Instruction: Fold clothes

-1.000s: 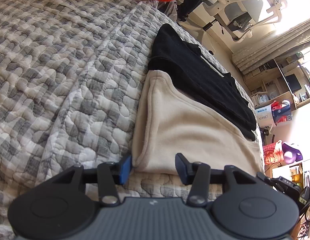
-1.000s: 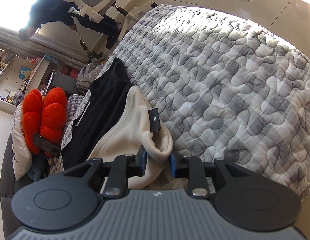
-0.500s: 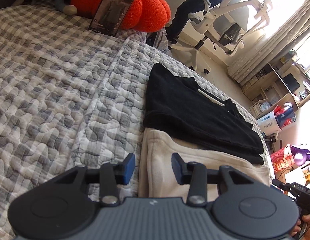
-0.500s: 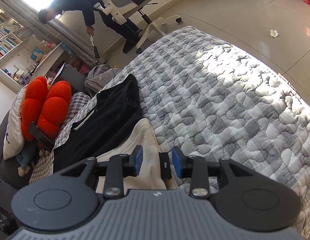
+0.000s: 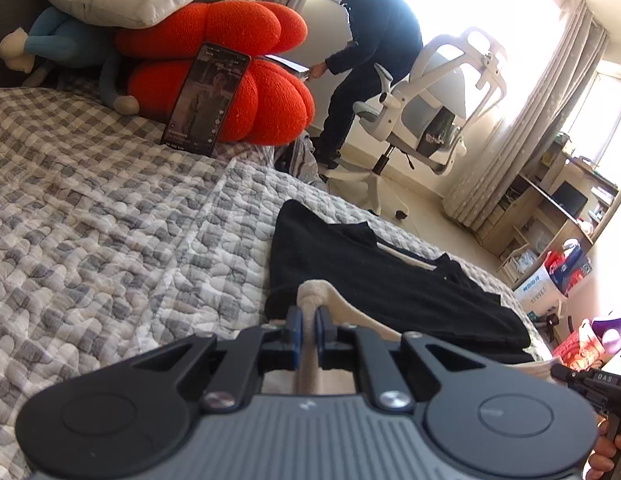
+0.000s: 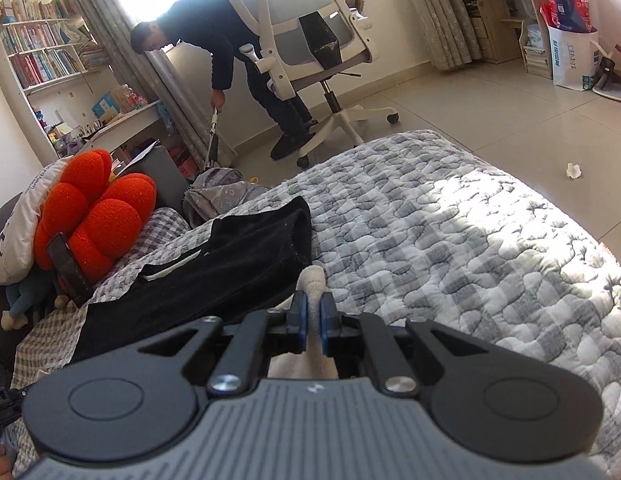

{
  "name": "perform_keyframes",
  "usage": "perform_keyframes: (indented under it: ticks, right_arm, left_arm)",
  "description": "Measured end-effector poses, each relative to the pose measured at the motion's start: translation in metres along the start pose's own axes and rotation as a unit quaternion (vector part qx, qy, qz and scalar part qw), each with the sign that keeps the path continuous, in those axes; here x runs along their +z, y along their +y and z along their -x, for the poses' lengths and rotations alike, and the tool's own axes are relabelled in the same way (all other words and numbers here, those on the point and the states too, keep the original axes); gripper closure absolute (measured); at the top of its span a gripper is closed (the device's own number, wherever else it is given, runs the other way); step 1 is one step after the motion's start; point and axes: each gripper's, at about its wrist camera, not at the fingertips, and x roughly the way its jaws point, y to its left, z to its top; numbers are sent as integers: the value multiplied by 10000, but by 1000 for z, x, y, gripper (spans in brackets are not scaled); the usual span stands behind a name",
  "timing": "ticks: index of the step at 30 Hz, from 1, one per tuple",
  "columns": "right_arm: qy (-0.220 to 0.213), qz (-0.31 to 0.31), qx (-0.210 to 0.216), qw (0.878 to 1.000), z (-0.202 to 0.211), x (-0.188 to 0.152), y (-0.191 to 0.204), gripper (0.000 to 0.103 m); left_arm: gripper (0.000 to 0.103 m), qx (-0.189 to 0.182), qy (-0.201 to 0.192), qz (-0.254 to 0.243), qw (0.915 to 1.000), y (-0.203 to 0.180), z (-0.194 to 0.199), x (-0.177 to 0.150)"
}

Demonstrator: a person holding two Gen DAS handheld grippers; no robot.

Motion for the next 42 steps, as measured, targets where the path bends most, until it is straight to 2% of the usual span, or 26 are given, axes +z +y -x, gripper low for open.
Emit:
perform_keyframes:
  ticks: [5,10,13,14,15,17,19,22,26,30,37,41,42]
  right_arm:
    - [-136,198,-152,9996,-7,3,8,96]
    - [377,338,-367,9980,-29,-2,6,95]
    - [430,313,-352,9980,-26,-2,5,86]
    - [436,303,-348,9980,-24,-2,5,86]
    - [412,289,-348,9981,-22,-2,5,84]
    - [343,315,-335,9984,-17,-1,8,79]
    - [311,414,-298,9982,-14,-1,13,69]
    - [305,773,-257,9962,-14,-1,29,68]
    - [346,1102,-189,9931,-19,-3,41,66]
    - [488,1276,-236,9903,-25,-6,39,65]
    - [691,1180,-402,9898,-21,-6,22,65]
    - [784,1025,-330,9911,-13,-3,15,63]
    - [825,1027,-301,9908,-11,-3,15,62]
  left_arm:
    - [96,377,219,56,9990,2,-12,0]
    - [93,668,729,-148,9950,1,-35,-5]
    - [85,720,723,-275,9944,-1,-33,-5]
    - [76,738,689,-299,9944,-1,-31,-3]
    - [69,704,656,-327,9948,-3,-28,-2]
    - [68,634,589,-383,9955,-6,-23,2]
    - [68,564,522,-440,9961,-10,-18,5]
    - [68,309,548,-598,9962,-19,-18,9]
    - [68,-14,815,-1010,9915,-32,-28,4]
    - [68,50,1233,-1326,9835,-29,-43,-6]
    - [67,-151,1267,-1393,9820,-16,-26,-2]
    - [53,-68,1350,-1414,9807,-10,-10,1]
    - [53,-57,1363,-1451,9800,-9,-6,2]
